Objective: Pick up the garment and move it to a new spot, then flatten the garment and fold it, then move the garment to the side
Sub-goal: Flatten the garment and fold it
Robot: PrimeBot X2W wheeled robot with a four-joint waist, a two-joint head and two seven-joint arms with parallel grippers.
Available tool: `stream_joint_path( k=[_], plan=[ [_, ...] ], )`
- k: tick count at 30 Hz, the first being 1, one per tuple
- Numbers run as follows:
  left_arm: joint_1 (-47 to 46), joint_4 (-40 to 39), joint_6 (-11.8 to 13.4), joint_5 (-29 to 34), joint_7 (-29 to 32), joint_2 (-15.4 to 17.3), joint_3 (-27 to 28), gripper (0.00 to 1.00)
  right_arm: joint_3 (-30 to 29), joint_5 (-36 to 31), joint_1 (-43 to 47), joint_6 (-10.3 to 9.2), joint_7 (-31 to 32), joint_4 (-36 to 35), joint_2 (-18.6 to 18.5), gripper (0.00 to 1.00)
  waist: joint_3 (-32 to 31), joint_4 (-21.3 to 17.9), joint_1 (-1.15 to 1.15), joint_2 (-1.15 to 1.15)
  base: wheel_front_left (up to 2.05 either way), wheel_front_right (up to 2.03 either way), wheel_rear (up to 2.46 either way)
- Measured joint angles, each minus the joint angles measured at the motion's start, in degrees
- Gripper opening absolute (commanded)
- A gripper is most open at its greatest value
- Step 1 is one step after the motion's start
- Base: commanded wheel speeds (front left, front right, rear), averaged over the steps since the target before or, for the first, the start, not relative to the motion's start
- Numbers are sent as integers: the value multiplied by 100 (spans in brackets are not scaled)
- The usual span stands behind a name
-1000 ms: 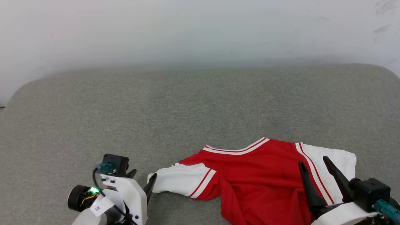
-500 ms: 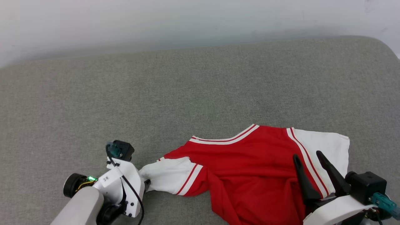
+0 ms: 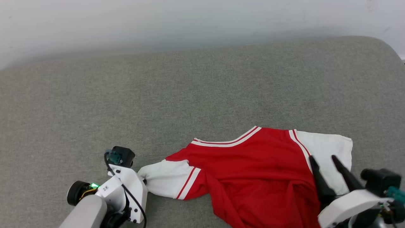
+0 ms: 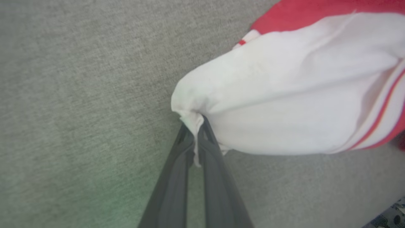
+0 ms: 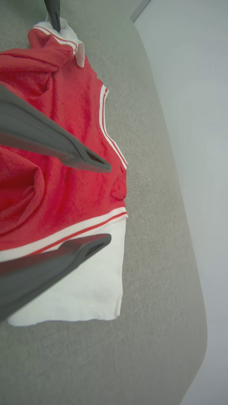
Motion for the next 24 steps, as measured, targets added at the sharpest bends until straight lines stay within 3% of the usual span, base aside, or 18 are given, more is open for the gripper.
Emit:
stream_joint_path(
  k=[6, 13, 18, 24],
  plan=[
    [275, -238, 242, -4, -1038, -99, 320, 0, -736, 163, -499, 0, 421, 694, -259, 100, -105, 82, 1, 0, 0, 0, 0],
    [538, -795, 463, 85, -1995, -198, 542, 0, -1229, 477, -1228, 0, 1663, 1913, -890, 100, -127, 299, 1, 0, 0, 0, 0],
    [549, -1230, 531, 213, -2321, -233, 528, 0, -1250, 499, -1801, 0, 2516, 2533, -1278, 100, -21, 488, 1, 0, 0, 0, 0],
    [451, -1618, 533, 324, -2465, -245, 486, 0, -1039, 454, -2319, 0, 3119, 2997, -1550, 100, 229, 664, 1, 0, 0, 0, 0]
  ],
)
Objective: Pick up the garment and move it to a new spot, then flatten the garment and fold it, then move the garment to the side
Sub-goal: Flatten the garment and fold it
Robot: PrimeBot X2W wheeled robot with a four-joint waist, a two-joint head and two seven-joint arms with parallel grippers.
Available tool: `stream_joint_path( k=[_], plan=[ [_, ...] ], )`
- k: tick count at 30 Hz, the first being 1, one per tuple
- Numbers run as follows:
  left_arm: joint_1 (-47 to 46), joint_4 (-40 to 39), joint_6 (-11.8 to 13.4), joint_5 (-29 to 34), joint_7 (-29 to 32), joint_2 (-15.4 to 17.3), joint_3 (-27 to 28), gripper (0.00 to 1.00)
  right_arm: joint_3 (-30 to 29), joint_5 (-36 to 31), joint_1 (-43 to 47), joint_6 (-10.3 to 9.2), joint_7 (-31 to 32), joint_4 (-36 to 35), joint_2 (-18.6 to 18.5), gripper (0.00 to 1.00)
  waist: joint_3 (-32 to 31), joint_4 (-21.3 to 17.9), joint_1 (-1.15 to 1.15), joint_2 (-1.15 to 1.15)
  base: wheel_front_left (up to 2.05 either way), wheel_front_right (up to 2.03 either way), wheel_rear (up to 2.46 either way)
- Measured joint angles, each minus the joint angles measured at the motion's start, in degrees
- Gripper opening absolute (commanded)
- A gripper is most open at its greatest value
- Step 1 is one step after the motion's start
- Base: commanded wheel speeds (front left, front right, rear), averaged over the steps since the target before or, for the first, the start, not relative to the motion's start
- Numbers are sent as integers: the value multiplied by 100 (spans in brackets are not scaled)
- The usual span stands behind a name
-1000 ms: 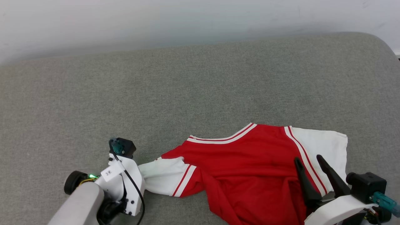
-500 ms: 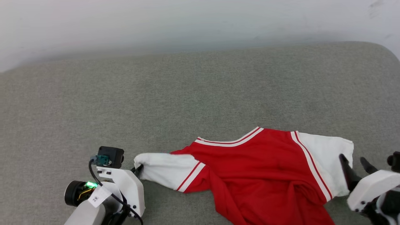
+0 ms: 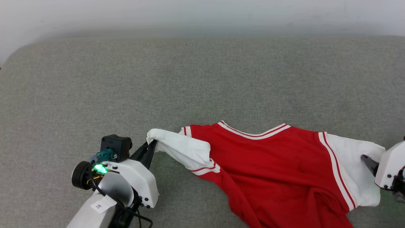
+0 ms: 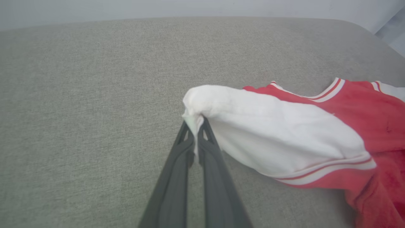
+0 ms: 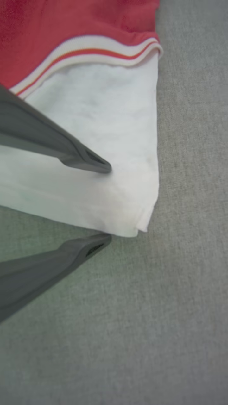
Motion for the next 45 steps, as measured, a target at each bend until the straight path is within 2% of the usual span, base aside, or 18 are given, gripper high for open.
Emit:
stream_joint_path(
  k=[8, 9, 11, 14, 19, 26, 29, 36, 45],
  plan=[
    [-56, -116, -3, 12, -42, 1, -33, 0, 497, 115, -372, -11, 719, 437, -199, 100, 233, 118, 0, 0, 0, 0, 0],
    [-56, -120, -3, 3, -42, 2, -34, 0, 556, 159, -376, -12, 802, 457, -211, 37, 246, 119, 0, 0, 0, 0, 0],
    [-56, -122, -5, -33, -43, 0, -33, 0, 620, 259, -413, -12, 951, 502, -233, 0, 267, 116, 0, 0, 0, 0, 0],
    [-56, -119, -12, -47, -67, 0, -35, 0, 706, 368, -433, 0, 896, 499, -245, 0, 276, 113, -1, 0, 0, 0, 0],
    [-55, -111, -3, -30, -236, 77, 37, 0, 676, 417, -511, 3, 463, 316, -337, 0, 174, 70, 0, 0, 0, 0, 0],
    [-204, -82, -2, -3, -438, 310, 307, 0, 604, 330, -705, 2, 60, -492, -498, 0, -144, -81, -1, 0, 0, 0, 0],
    [-471, 59, -87, -57, -466, 424, 425, 0, 593, 225, -778, 2, 4, -799, -504, 0, -266, -170, 0, 0, 0, 0, 0],
    [-1624, 632, -233, -287, -667, 407, 789, 0, 522, -142, -1426, 3, -190, -1059, -344, 0, -360, -331, -1, 0, 0, 0, 0],
    [-3741, 1980, -522, -285, -943, 394, 988, 0, 328, -788, -3023, 4, -1025, -788, -89, 0, -45, -396, 0, 0, 0, 0, 0]
  ],
)
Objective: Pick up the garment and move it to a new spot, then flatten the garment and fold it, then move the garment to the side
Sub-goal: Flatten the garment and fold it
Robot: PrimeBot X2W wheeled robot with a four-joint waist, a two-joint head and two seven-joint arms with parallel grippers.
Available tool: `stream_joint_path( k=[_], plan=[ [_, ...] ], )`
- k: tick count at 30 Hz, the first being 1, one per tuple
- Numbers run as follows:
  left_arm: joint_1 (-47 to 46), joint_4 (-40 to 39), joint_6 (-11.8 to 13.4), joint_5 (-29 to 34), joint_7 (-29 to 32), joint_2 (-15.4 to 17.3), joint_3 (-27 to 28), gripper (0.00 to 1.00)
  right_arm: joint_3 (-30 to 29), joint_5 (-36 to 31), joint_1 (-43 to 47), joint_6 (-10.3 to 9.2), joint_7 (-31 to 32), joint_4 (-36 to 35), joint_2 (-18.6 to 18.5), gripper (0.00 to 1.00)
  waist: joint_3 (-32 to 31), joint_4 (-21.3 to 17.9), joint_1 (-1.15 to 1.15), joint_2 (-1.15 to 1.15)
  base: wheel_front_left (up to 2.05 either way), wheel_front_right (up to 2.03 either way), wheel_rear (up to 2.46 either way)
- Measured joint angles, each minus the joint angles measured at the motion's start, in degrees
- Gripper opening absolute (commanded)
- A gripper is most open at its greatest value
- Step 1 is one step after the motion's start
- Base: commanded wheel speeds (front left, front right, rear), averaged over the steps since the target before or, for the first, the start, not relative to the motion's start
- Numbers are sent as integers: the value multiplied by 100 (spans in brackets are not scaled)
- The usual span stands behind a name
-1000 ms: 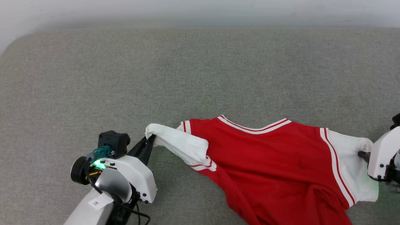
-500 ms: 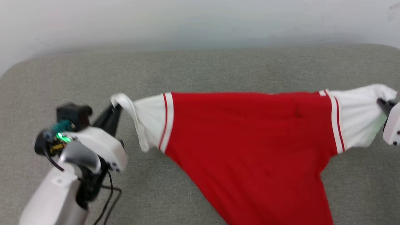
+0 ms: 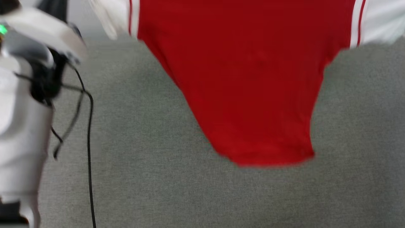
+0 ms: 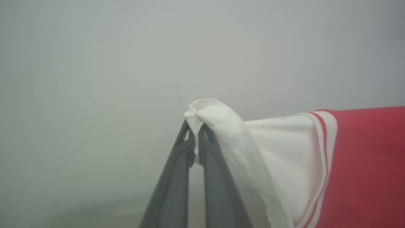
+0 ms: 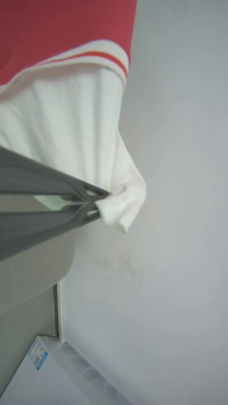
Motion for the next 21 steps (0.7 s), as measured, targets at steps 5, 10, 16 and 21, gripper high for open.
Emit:
stream_joint_path(
  k=[5, 10, 16, 21],
  plan=[
    [-1259, 641, -89, 162, -222, 109, 74, 0, 33, -276, -1083, 1, -401, 225, 63, 0, 339, -43, 0, 0, 0, 0, 0],
    [-2331, 1214, -224, 299, -427, 274, 91, 0, 105, -493, -2096, 1, -845, 554, 200, 0, 734, -99, 0, 0, 0, 0, 0],
    [-3333, 1713, -293, 453, -708, 369, 63, 0, 258, -597, -3118, -1, -1393, 1073, 488, 0, 1222, -162, 1, 0, 0, 0, 0],
    [-3702, 2231, -401, 471, -993, 207, -52, 0, 500, -616, -3600, -2, -1770, 1773, 787, 0, 1590, -169, 1, 0, 0, 0, 0]
  ],
)
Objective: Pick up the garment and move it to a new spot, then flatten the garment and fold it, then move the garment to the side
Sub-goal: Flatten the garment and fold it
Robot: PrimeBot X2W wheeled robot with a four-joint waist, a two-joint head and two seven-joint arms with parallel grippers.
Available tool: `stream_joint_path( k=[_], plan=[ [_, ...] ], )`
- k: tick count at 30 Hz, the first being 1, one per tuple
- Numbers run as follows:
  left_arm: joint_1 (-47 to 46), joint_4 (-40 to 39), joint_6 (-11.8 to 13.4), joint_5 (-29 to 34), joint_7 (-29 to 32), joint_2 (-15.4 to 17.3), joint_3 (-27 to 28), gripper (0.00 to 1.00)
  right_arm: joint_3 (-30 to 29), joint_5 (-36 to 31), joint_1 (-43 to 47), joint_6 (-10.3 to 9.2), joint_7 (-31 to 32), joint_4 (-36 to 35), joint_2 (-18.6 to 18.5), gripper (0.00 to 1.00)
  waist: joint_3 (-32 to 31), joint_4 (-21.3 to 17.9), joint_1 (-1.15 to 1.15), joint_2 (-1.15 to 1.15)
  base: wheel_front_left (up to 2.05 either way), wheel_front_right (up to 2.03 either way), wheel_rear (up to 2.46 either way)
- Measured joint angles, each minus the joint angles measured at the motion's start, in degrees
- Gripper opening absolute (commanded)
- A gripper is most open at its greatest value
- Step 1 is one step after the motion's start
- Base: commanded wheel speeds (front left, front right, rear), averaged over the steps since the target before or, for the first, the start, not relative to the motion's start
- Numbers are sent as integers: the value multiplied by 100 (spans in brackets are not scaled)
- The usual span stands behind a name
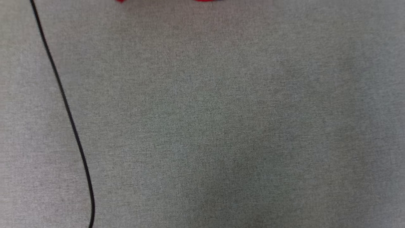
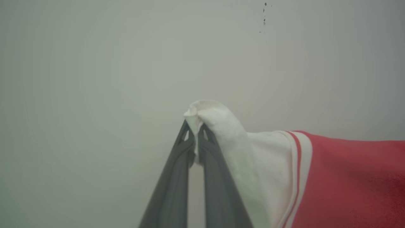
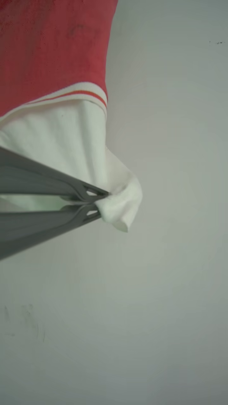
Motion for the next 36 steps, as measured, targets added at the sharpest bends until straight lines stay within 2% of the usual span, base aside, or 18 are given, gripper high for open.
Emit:
stream_joint_path(
  k=[5, 10, 14, 18, 22, 27, 36],
  plan=[
    [-10, 703, -174, -131, -237, -249, -108, 0, 298, 107, -265, -1, -439, 1010, 308, 0, 286, 38, 0, 0, 0, 0, 0],
    [254, 1159, -243, -380, -382, -461, -149, 0, 594, 263, -280, -1, -682, 1711, 434, 0, 362, 95, 0, 0, 0, 0, 0],
    [790, 1404, -271, -609, -461, -609, -187, 0, 902, 535, 100, -1, -831, 2138, 483, 0, 261, 145, -1, 0, 0, 0, 0],
    [1523, 1284, -275, -943, -503, -777, -388, 0, 1200, 877, 719, -1, -999, 2337, 467, 0, 89, 209, 0, 0, 0, 0, 0],
    [2424, 958, -275, -1269, -528, -768, -600, 0, 1529, 1270, 1554, -1, -1198, 2328, 413, 0, -159, 266, -1, 0, 0, 0, 0],
    [3547, 509, -276, -1447, -536, -630, -788, 0, 1913, 1874, 2622, -2, -1335, 1951, 280, 0, -541, 296, -1, 0, 0, 0, 0],
    [5430, -454, -221, -1358, -539, -438, -556, 0, 2383, 2728, 4452, -2, -1306, 932, -282, 0, -1306, 295, -2, 0, 0, 0, 0]
  ],
)
